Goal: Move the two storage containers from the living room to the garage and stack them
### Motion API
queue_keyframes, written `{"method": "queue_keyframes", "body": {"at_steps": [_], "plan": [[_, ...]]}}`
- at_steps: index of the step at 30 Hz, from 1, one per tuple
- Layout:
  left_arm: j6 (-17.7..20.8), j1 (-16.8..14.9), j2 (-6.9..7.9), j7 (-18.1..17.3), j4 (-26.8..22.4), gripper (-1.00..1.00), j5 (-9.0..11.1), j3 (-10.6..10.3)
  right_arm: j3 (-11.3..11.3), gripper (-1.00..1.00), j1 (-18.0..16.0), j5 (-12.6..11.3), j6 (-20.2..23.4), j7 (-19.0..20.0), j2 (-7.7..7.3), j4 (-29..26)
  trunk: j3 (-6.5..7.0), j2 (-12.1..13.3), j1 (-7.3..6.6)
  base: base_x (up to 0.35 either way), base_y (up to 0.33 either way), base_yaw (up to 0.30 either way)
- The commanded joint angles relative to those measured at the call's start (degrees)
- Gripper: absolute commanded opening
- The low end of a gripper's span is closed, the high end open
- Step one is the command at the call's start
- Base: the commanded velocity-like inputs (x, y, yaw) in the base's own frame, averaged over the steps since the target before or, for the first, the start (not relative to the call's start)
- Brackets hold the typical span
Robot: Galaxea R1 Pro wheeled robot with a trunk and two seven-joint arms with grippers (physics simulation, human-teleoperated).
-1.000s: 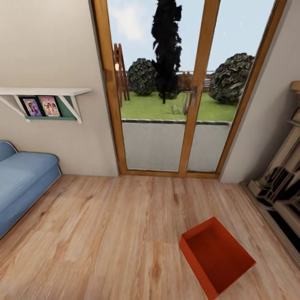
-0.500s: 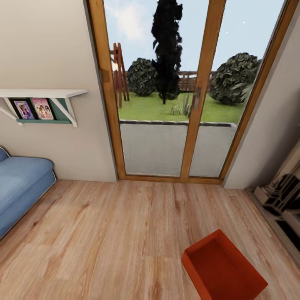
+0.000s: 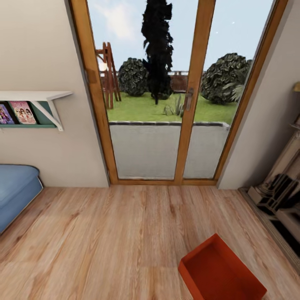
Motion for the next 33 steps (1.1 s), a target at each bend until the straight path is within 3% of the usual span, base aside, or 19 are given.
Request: {"method": "queue_keyframes", "body": {"at_steps": [1, 22, 33], "plan": [[0.2, 0.0, 0.02, 0.1, 0.0, 1.00, 0.3, 0.2, 0.5, 1.00, -0.1, -0.6, -0.3, 0.2, 0.03, 0.2, -0.05, 0.0, 0.00, 0.013, 0.000, -0.243], [0.4, 0.0, 0.00, 0.2, 0.0, 1.00, 0.3, 0.2, 0.5, 1.00, -0.1, -0.6, -0.3, 0.2, 0.03, 0.2, -0.05, 0.0, 0.00, 0.002, 0.000, -0.247], [0.9, 0.0, 0.00, 0.0, 0.0, 1.00, 0.3, 0.2, 0.5, 1.00, 0.0, -0.6, -0.3, 0.2, 0.03, 0.2, -0.05, 0.0, 0.00, 0.192, 0.165, -0.247]]}}
